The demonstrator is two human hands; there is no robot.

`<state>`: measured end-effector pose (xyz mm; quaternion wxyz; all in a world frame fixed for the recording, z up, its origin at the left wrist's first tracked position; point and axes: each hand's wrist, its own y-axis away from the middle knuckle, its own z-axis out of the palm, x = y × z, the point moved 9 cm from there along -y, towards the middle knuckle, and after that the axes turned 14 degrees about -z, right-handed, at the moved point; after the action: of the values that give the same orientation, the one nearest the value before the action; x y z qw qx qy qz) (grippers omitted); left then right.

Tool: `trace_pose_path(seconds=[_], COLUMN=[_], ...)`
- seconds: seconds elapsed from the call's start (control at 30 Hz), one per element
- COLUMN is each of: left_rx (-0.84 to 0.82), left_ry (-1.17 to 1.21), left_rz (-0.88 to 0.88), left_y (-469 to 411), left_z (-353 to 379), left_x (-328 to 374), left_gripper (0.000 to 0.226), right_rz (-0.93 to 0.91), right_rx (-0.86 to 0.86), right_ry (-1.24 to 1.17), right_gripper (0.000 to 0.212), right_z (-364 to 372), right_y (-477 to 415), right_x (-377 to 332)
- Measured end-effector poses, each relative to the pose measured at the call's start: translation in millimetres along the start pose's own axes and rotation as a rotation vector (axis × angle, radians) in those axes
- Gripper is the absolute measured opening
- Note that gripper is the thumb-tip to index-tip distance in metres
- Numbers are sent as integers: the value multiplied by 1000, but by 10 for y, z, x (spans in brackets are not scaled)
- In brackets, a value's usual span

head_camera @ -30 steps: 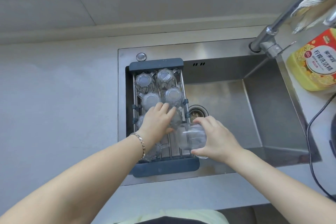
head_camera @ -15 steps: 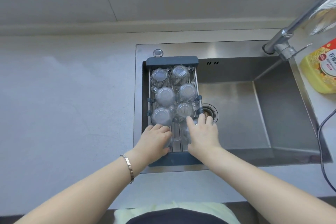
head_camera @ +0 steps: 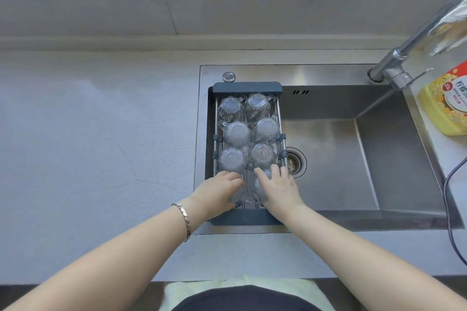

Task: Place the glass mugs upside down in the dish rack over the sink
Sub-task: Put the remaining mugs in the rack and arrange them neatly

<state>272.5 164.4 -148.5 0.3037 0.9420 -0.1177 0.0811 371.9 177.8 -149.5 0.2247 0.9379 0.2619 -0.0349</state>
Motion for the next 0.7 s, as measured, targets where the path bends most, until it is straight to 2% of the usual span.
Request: trace_pose_path(seconds=[0.17, 0.23, 0.3, 0.37, 0.47, 0.6, 0.7], left_rx=[9, 36, 101, 189, 297, 330, 336], left_ry=[66, 101, 154, 227, 337, 408, 371], left_rz=[-19, -23, -45, -103, -223, -359, -398], left_y=[32, 28, 17, -14, -135, -444, -741], left_z=[14, -56, -206, -427, -821, -1260, -1435], left_x=[-51, -51, -79, -166, -365, -617, -746], left_gripper=[52, 45, 35, 28, 27, 35, 40], right_rz=[38, 54, 53, 60, 92, 115, 191], right_rx=[-111, -142, -129, -75, -13, 129, 237], right_ry=[-200, -403, -547, -567, -554, -508, -413], right_gripper=[80, 74, 60, 44, 36, 35, 44], right_z=[114, 46, -129, -397, -723, -1119, -1301], right_y=[22, 72, 88, 58, -111, -562, -940], right_x=[80, 116, 216, 371, 608, 821, 945])
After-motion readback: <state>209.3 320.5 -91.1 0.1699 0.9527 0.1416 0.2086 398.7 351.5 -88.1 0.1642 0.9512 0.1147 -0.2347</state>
